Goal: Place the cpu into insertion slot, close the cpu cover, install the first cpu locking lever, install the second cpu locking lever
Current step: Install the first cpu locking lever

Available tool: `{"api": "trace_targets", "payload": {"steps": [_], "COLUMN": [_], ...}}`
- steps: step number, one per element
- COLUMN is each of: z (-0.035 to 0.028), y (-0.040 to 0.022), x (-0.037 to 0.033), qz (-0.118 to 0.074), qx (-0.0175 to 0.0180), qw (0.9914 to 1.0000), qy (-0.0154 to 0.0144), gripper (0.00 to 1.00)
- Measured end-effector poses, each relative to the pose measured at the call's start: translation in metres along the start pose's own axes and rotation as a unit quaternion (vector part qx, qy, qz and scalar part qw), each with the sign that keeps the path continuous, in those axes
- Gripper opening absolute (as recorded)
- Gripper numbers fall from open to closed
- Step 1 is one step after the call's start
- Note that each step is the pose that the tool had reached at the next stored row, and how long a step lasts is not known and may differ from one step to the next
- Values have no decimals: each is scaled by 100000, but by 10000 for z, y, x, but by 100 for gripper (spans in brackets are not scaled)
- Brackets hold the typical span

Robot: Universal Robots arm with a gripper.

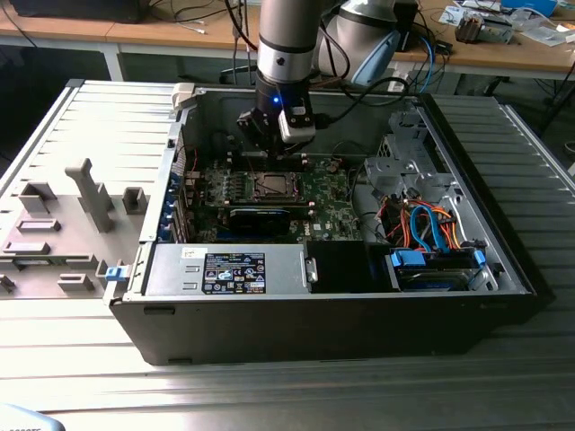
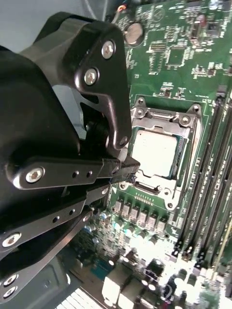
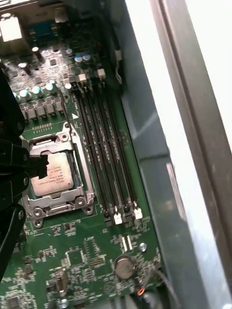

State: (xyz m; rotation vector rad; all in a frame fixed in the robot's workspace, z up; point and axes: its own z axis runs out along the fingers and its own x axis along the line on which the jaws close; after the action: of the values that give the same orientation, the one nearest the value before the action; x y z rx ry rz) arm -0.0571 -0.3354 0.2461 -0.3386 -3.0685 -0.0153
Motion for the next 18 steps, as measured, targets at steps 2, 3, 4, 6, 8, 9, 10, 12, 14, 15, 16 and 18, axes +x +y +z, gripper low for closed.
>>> {"api": "trace_targets", "payload": {"steps": [2,3,4,6,8,9,10,12,14,15,16,18], "z": [3,4,6,8,10,11,12,15,19,21,23,26], "y": [0,0,0,0,0,0,0,-12,-33,-41,-47,-59], "x": [0,0,0,0,0,1,0,54,146,183,216,280], "qz": [-1787,-2907,-3990,-6386,-8417,-9635,-10516,-10708,-10714,-10714,-10715,-10728], "qx": [76,124,178,265,258,221,185,147,115,63,-17,-221], "qw": [99984,99958,99920,99796,99645,99534,99445,99425,99424,99424,99424,99422], "qy": [11,16,26,41,70,92,104,-2,-187,-234,-285,-357], "gripper": [11,11,11,11,11,11,11,11,11,11,11,11]}}
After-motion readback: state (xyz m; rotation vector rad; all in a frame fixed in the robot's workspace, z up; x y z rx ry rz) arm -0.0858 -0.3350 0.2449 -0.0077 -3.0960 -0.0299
